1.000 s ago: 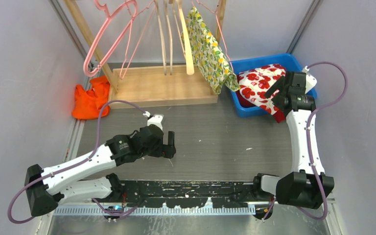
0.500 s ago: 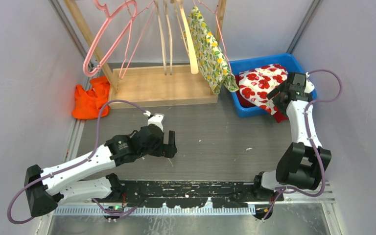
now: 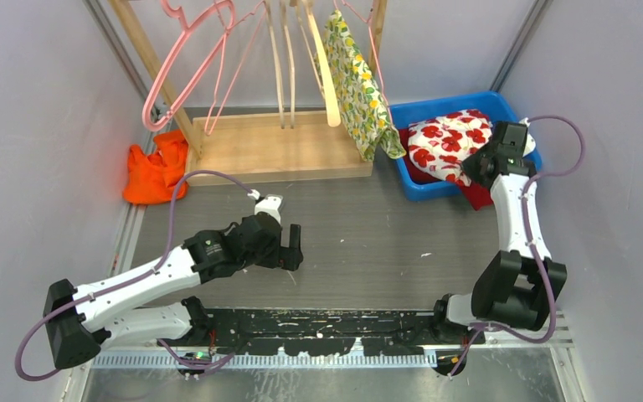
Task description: Place the skirt on the hanger
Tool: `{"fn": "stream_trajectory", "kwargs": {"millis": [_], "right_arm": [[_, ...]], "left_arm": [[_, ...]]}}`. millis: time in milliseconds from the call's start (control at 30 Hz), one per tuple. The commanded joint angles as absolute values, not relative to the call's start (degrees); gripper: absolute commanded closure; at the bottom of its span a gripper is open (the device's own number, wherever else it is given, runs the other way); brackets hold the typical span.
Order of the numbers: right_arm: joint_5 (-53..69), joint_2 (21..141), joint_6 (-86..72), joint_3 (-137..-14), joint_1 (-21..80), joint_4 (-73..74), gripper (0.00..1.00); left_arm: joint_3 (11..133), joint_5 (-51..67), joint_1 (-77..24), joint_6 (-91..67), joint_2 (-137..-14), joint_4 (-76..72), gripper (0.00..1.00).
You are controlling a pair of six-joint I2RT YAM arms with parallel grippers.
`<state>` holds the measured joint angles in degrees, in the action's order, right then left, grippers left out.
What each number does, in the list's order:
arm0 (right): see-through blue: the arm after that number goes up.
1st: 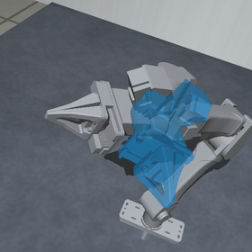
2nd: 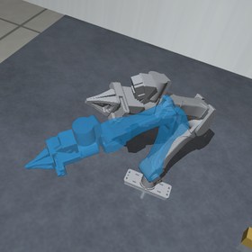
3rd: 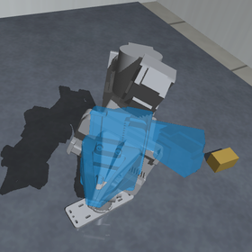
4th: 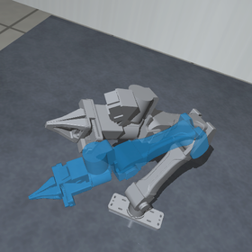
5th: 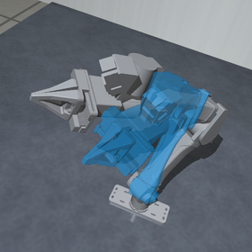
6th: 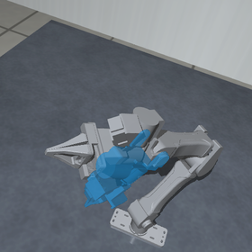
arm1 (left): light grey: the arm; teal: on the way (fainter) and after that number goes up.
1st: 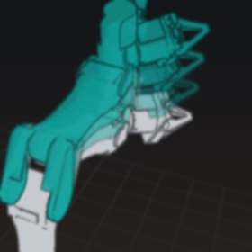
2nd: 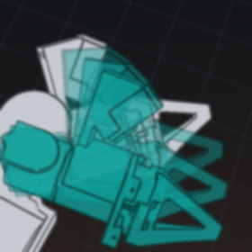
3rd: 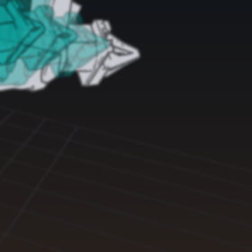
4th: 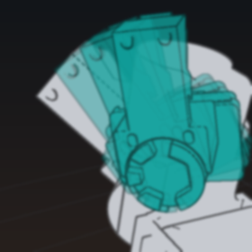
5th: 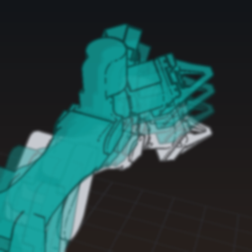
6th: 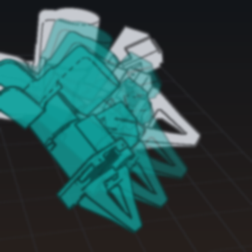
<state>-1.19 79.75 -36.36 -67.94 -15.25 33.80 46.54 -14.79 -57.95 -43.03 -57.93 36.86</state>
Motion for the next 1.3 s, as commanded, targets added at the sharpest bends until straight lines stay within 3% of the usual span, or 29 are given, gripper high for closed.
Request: {"fn": "stream_trajectory", "kwargs": {"millis": [0,433,767,1033,1267], "right_arm": [[4.4,70.9,-36.1,-71.1,-15.5,30.3,0.99],[14.8,54.6,-36.9,-85.1,-15.5,34.2,0.99],[31.6,53.8,-42.0,-98.8,-15.6,35.1,0.99],[50.6,56.6,-61.6,-93.5,-15.6,13.7,0.99],[51.0,58.3,-63.8,-88.6,-10.3,9.7,0.99]], "left_arm": [[48.3,-15.9,-57.7,-42.2,-57.8,35.7,0.00],[50.6,-16.5,-57.6,-41.0,-59.1,37.5,0.00],[50.8,-16.6,-57.5,-40.7,-58.2,38.4,0.00],[50.5,-18.6,-57.3,-41.1,-55.3,40.3,0.00],[49.0,-19.8,-57.0,-42.3,-50.8,40.7,0.00]]}}
